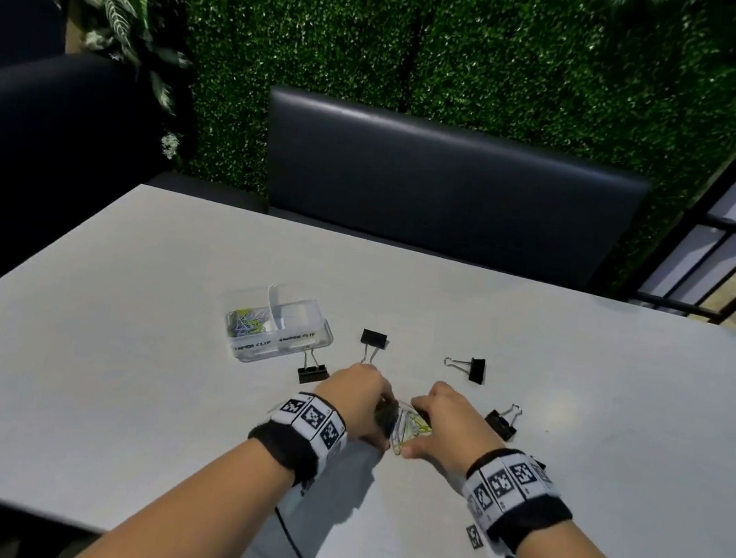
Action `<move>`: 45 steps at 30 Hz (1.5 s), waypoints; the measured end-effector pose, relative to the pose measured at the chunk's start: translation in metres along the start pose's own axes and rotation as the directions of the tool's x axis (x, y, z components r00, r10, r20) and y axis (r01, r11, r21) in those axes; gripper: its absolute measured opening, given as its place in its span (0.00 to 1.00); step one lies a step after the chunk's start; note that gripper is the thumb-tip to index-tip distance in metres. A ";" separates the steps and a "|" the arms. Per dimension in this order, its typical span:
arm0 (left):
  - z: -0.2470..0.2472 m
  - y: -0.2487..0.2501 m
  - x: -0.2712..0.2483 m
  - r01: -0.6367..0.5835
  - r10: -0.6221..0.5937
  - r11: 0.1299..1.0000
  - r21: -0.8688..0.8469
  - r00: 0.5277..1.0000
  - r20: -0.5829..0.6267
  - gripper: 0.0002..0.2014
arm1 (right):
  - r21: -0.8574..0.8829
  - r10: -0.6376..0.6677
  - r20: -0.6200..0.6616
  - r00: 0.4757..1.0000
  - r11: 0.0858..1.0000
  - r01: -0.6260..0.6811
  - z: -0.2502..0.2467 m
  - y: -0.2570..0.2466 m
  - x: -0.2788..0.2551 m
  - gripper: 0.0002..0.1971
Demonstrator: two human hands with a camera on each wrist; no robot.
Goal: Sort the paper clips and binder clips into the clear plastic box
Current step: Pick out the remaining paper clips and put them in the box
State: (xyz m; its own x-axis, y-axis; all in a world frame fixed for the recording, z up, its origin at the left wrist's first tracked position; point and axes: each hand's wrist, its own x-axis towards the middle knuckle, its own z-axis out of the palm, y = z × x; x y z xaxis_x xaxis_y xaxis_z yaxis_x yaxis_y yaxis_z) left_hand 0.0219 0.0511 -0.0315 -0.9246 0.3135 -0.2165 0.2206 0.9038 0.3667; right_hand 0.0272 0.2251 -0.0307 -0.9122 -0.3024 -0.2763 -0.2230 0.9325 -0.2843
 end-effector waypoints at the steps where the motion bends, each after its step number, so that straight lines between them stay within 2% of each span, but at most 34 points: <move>1: -0.001 0.000 0.002 0.008 -0.008 1.000 -0.008 1.000 -0.010 0.29 | 0.000 0.003 -0.011 1.000 1.000 -0.003 -0.001 -0.001 0.002 0.20; 4: -0.002 0.000 0.004 0.035 -0.036 0.999 -0.039 0.999 -0.024 0.16 | -0.003 0.022 -0.036 0.999 1.000 -0.022 0.001 0.000 0.008 0.15; 6: -0.001 0.000 0.004 0.048 -0.050 0.997 -0.068 0.998 -0.034 0.11 | -0.015 0.026 -0.072 0.997 1.000 -0.027 0.002 -0.001 0.009 0.11; 11: 0.001 0.001 0.001 0.077 -0.084 0.989 -0.126 0.995 -0.047 0.08 | -0.033 0.051 -0.106 0.993 0.998 -0.055 0.005 0.001 0.006 0.08; 15: 0.002 -0.003 0.001 0.083 -0.096 0.983 -0.166 0.993 -0.068 0.07 | -0.006 0.082 -0.125 0.989 0.996 -0.084 0.005 0.005 0.000 0.09; 18: 0.002 -0.007 0.001 0.088 -0.115 0.971 -0.221 0.987 -0.111 0.05 | 0.094 0.122 -0.121 0.985 0.989 -0.111 0.003 0.013 -0.003 0.09; 21: 0.001 -0.010 -0.001 0.099 -0.143 0.950 -0.296 0.981 -0.132 0.08 | 0.232 0.180 -0.146 0.973 0.962 -0.143 0.000 0.020 -0.005 0.09; 27: -0.005 -0.023 -0.005 0.109 -0.179 0.918 -0.382 0.972 -0.152 0.07 | 0.543 0.262 -0.178 0.949 0.830 -0.128 -0.004 0.021 -0.004 0.09; 32: -0.021 -0.039 -0.017 0.093 -0.206 0.891 -0.444 0.955 -0.213 0.07 | 0.765 0.317 -0.129 0.940 0.634 -0.109 -0.012 0.002 0.001 0.03; 36: -0.044 -0.066 -0.032 0.144 -0.313 0.852 -0.503 0.910 -0.271 0.04 | 0.842 0.253 -0.156 0.955 0.540 -0.006 -0.022 -0.033 0.022 0.02; 42: -0.098 -0.135 -0.041 0.318 -0.515 0.829 -0.459 0.753 -0.410 0.05 | 0.837 0.133 -0.150 0.980 0.545 0.054 -0.026 -0.105 0.081 0.05; 43: -0.103 -0.145 -0.039 0.358 -0.536 0.826 -0.436 0.740 -0.407 0.06 | 0.835 0.113 -0.147 0.983 0.546 0.062 -0.027 -0.117 0.091 0.06; 45: -0.108 -0.159 -0.031 0.427 -0.551 0.825 -0.370 0.753 -0.360 0.05 | 0.835 0.084 -0.129 0.988 0.547 0.063 -0.026 -0.138 0.108 0.04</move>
State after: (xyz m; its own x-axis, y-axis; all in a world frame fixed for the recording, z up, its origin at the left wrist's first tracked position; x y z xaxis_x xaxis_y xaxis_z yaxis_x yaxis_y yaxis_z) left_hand -0.0179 -0.1341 0.0142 -0.9296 -0.3663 -0.0397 -0.3275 0.7720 0.5448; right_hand -0.0495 0.0694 0.0028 -0.9645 -0.1947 -0.1784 0.1080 0.3257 -0.9393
